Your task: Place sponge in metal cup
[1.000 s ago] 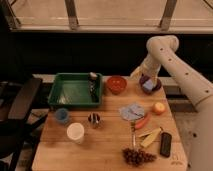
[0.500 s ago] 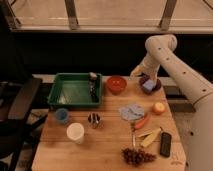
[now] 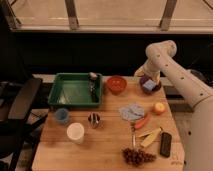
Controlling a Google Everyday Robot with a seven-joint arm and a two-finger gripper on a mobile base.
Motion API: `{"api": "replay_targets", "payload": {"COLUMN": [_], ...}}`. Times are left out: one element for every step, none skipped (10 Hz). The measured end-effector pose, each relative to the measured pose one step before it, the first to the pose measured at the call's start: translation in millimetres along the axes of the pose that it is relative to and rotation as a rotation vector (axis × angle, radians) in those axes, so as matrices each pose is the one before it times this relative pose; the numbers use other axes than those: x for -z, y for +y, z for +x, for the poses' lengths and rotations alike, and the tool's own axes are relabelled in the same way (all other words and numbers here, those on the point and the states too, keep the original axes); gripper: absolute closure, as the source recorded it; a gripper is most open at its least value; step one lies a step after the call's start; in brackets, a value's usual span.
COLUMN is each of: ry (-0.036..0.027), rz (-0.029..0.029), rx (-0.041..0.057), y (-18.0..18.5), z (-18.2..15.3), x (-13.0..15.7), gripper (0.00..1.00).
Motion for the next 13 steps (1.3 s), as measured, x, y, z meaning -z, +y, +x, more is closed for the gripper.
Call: {"api": "replay_targets", "payload": {"ry": [0.00088,-0.00180,-0.01165,-0.00821,-0.01251,-0.00932,-0.01513,-0.00943,-0.00432,-0.00382,-0.00480,-0.00134,0.00225], "rz": [-0.00369,0.00226,0.01256,0.00857,0.01208,0.01164,0.02258,0.01558,0.02088,0.01215,0.01579,0.00976,0.01204], "rx": [-0.01749,-0.01146,-0.01478,-0.01847,-0.01963,-0.00892,-0.01127,-0.01018,-0.00741,0.00058,0.00391,0.00054,-0.00347], "y": [3.91,-0.63,-0.48,4.71,3.16,-1.20,-2.39,3.89,2.79,-1.12,-3.45,0.21,2.24], "z": [5.20,3.48,2.81,5.46,3.52,1.09,0.90,1.77,3.10,0.65,0.16,0.96,1.91], "x": [-9.21,-7.50,-6.25,-6.99,-8.35,-4.35,-6.02,-5.25,-3.18,-2.48,-3.56,-2.57,-2.85], "gripper": [0.20,0.20,0.20,0.20,0.20,0.20,0.20,0.20,0.20,0.20,0.20,0.20,0.20]}}
